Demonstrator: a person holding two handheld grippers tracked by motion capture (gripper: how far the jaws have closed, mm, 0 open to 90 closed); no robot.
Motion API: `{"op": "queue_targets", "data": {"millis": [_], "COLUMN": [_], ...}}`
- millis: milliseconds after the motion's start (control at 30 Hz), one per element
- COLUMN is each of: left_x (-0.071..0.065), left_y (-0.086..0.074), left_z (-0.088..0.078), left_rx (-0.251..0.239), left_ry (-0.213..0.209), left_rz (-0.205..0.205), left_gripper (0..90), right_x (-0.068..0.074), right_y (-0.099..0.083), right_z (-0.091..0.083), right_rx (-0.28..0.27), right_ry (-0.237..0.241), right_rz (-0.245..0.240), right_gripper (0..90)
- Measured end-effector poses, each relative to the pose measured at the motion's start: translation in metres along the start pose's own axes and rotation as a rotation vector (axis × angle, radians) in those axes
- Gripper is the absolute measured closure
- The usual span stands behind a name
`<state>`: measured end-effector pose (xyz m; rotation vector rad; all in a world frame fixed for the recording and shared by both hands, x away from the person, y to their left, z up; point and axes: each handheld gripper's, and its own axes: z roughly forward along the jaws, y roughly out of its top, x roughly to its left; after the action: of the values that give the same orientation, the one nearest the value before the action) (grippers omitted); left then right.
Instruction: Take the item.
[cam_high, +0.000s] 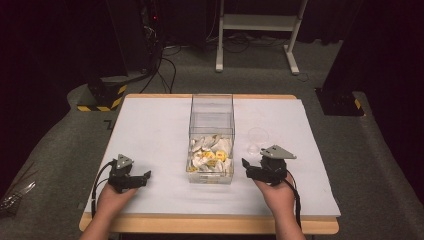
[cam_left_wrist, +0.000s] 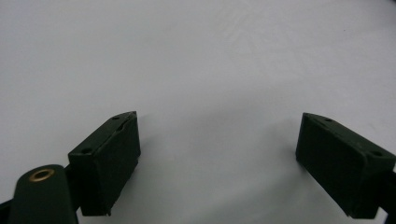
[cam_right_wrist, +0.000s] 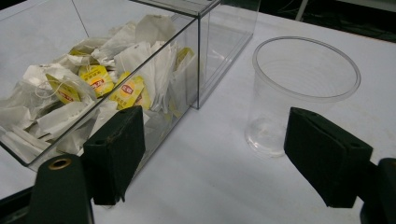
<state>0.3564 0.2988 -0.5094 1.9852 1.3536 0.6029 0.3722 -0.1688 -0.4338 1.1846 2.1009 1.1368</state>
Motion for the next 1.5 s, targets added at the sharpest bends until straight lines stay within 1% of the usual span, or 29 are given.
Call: {"op": "queue_targets", "data": {"millis": [100, 167, 267, 433, 500, 533, 600, 800, 900, 1000, 1033, 1100, 1133, 1233, 1267, 1400, 1433, 1500], "left_x": [0.0, 0.0, 0.0, 0.0, 0.0, 0.0, 0.0, 0.0, 0.0, 0.0, 0.0, 0.0, 0.0, 0.0, 0.0, 0.0, 0.0, 0.0], "left_y": [0.0, 0.0, 0.0, 0.0, 0.0, 0.0, 0.0, 0.0, 0.0, 0.0, 0.0, 0.0, 0.0, 0.0, 0.0, 0.0, 0.0, 0.0], "left_z": [0.0, 0.0, 0.0, 0.0, 0.0, 0.0, 0.0, 0.0, 0.0, 0.0, 0.0, 0.0, 0.0, 0.0, 0.0, 0.0, 0.0, 0.0], "left_rx": [-0.001, -0.001, -0.001, -0.001, -0.001, -0.001, -0.001, -0.001, -0.001, -0.001, -0.001, -0.001, -0.001, -0.002, -0.002, -0.001, -0.001, -0.001], "left_ry": [0.001, 0.001, 0.001, 0.002, 0.002, 0.001, 0.002, 0.002, 0.002, 0.001, 0.001, 0.002, 0.001, 0.002, 0.001, 0.001, 0.001, 0.001], "left_rz": [0.0, 0.0, 0.0, 0.0, 0.0, 0.0, 0.0, 0.0, 0.001, 0.0, 0.001, -0.001, 0.0, 0.0, 0.001, 0.001, 0.0, 0.0], "left_gripper": [13.9, 13.9, 13.9, 13.9, 13.9, 13.9, 13.9, 13.9, 13.9, 14.0, 13.9, 13.9, 14.0, 13.9, 13.9, 13.9, 13.9, 13.9], "right_x": [0.001, 0.001, 0.002, 0.005, 0.006, 0.008, 0.009, 0.019, 0.022, 0.027, 0.031, 0.033, 0.037, 0.04, 0.044, 0.048, 0.053, 0.054], "right_y": [0.002, 0.003, 0.005, 0.01, 0.011, 0.013, 0.015, 0.024, 0.026, 0.028, 0.029, 0.029, 0.03, 0.031, 0.032, 0.033, 0.034, 0.034], "right_z": [0.001, 0.001, 0.0, -0.003, -0.003, -0.003, -0.003, -0.004, -0.003, -0.001, 0.0, 0.001, 0.003, 0.005, 0.007, 0.01, 0.013, 0.014], "right_rx": [-0.001, -0.004, -0.001, -0.02, -0.019, -0.024, -0.028, -0.054, -0.058, -0.061, -0.06, -0.061, -0.059, -0.057, -0.05, -0.045, -0.041, -0.039], "right_ry": [0.003, 0.004, 0.002, 0.009, 0.011, 0.016, 0.019, 0.046, 0.053, 0.073, 0.082, 0.084, 0.098, 0.107, 0.12, 0.137, 0.151, 0.155], "right_rz": [-0.001, -0.013, -0.016, -0.025, -0.025, -0.038, -0.036, -0.063, -0.068, -0.078, -0.085, -0.085, -0.096, -0.097, -0.1, -0.108, -0.116, -0.118], "right_gripper": [21.3, 22.2, 22.2, 22.5, 22.5, 22.5, 22.5, 22.7, 22.7, 22.7, 22.7, 22.8, 23.1, 23.7, 24.6, 25.4, 25.5, 25.6]}}
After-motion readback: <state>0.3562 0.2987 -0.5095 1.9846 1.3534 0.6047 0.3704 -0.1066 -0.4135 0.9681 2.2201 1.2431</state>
